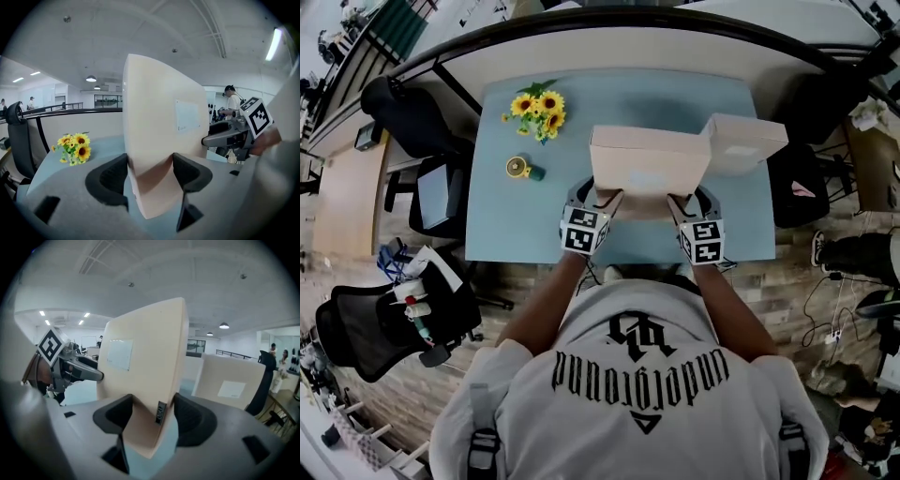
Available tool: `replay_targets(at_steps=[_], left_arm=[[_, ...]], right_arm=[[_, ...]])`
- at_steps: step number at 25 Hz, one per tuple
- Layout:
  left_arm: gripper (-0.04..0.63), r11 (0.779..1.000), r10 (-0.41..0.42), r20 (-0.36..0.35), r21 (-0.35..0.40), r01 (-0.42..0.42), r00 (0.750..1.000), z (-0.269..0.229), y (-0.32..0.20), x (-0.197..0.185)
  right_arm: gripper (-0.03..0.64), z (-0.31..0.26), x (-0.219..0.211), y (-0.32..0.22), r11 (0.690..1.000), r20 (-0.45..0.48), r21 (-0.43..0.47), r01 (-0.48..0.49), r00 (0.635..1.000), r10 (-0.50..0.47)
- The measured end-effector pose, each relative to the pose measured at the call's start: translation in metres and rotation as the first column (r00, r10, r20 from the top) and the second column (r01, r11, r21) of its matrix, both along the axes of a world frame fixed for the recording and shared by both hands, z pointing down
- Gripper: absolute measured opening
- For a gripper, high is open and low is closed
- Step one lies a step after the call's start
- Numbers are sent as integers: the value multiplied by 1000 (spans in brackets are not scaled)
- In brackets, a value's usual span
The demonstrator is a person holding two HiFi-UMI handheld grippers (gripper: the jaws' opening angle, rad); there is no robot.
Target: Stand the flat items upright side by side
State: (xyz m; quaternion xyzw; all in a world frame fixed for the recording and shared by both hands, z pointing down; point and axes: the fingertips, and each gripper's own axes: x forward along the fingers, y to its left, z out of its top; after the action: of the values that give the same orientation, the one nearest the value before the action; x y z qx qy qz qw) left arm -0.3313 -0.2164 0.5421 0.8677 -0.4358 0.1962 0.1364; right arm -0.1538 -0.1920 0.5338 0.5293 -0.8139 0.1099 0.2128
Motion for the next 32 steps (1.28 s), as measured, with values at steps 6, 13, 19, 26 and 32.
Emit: replay_targets(at_steps=[6,13,19,26,32], left_arm=[[313,999,-4,15,49,3,1000,-8,-4,71],[314,997,-45,26,71,43,999,-9,0,181],[316,993,-91,35,77,88,995,-4,6,253],[316,992,-117,83,64,112,990,16,9,293],[314,991,-131,94,30,129,987,47,-3,299]], right_arm=[[275,-7,72,-1,998,-24,55,-19,999,20],[273,-8,182,-6,996,-59,82,18,998,-14],[270,-5,252,-7,994,-79,86,62,995,-55],[268,15,293,-9,995,-64,64,79,995,-75],[264,35,298,-22,996,-81,32,79,994,-77]])
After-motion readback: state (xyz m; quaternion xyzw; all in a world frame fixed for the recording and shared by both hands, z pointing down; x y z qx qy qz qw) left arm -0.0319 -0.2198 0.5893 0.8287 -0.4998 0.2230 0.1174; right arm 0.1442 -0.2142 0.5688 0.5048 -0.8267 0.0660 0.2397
